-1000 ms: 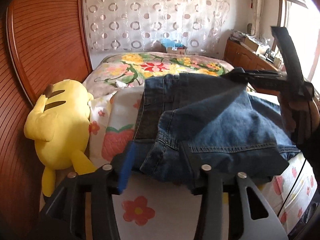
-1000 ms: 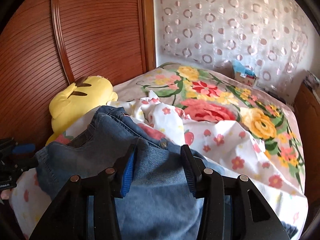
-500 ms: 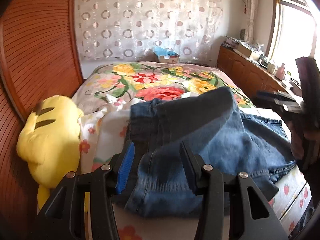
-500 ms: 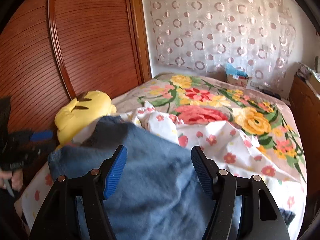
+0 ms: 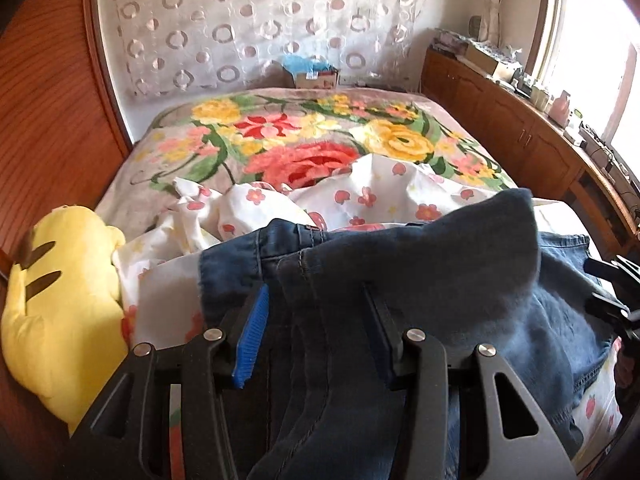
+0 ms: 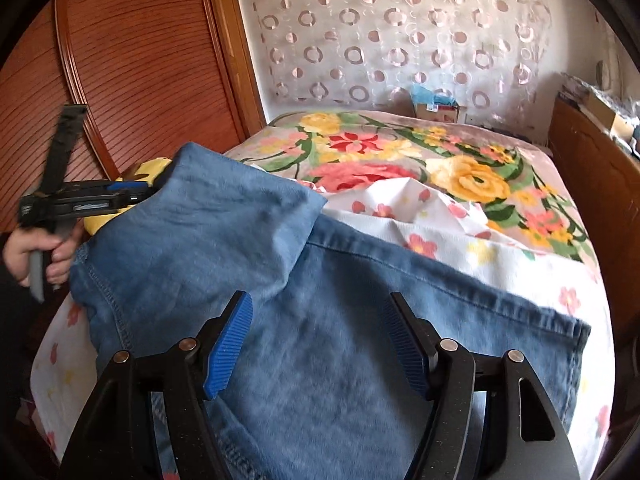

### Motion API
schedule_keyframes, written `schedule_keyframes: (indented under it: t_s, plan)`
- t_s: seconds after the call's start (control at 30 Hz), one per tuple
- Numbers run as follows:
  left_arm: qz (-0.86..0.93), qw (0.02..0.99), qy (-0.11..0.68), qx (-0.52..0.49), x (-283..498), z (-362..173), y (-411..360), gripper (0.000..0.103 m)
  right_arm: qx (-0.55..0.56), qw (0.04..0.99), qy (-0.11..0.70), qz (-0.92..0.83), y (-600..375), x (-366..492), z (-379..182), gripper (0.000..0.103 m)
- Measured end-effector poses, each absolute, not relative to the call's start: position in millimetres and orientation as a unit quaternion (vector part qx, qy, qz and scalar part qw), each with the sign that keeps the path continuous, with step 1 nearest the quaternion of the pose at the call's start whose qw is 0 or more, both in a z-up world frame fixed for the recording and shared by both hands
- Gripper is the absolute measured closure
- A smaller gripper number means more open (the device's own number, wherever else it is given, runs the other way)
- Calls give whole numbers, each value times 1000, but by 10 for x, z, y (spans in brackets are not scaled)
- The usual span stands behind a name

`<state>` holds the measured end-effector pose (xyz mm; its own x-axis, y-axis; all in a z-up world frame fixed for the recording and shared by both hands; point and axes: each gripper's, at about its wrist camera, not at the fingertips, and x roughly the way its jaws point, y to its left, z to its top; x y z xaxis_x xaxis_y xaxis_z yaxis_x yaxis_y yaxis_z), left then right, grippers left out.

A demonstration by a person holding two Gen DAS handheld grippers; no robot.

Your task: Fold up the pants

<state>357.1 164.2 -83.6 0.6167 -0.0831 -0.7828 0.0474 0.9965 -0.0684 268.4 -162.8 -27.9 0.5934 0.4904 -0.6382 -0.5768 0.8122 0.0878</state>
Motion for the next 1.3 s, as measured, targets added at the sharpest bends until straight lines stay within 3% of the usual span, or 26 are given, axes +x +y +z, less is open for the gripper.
schedule_keyframes:
  t_s: [0.03,0.1,0.2,0.53,0.63,0.7,0.8,1.07,1.13,1.17,1.2,1.3]
  plan:
    - [-36,899,437,-21,3592,-849,1633,57,-61,890,335,302,-1655,2677,-277,33]
    - [-39,898,438,-24,3627,-879,1624,76,-55,891,332,306,-1712,2658,-276,33]
    - [-50,901,430,-24,3600,-880,1567,93,-48,891,327,310,-1730,2597,-278,32]
    - [45,931,362,-3,3391,-290,1992,97,-43,887,325,324,-1700,2528,-341,32]
    - [48,925,376,7,3379,-256,2040,89,-44,888,319,327,-1698,2500,-324,32]
    - [42,926,374,8,3318,-236,2026,73,-45,890,317,324,-1703,2485,-335,32]
    - [27,928,371,0,3230,-242,1990,58,-49,896,310,313,-1730,2447,-336,32]
    - [-20,931,364,1,2896,-239,1586,56,-48,909,297,289,-1975,2256,-328,32]
    - [-33,933,360,1,2811,-228,1475,47,-41,911,296,284,-2048,2217,-340,32]
    - [-39,934,356,-1,2769,-221,1417,32,-39,912,296,281,-2083,2197,-346,32]
    - [-46,935,352,-2,2727,-213,1354,25,-38,912,296,280,-2101,2172,-350,32]
    - [-66,936,347,7,2629,-201,1137,25,-32,914,299,271,-2220,2109,-388,32]
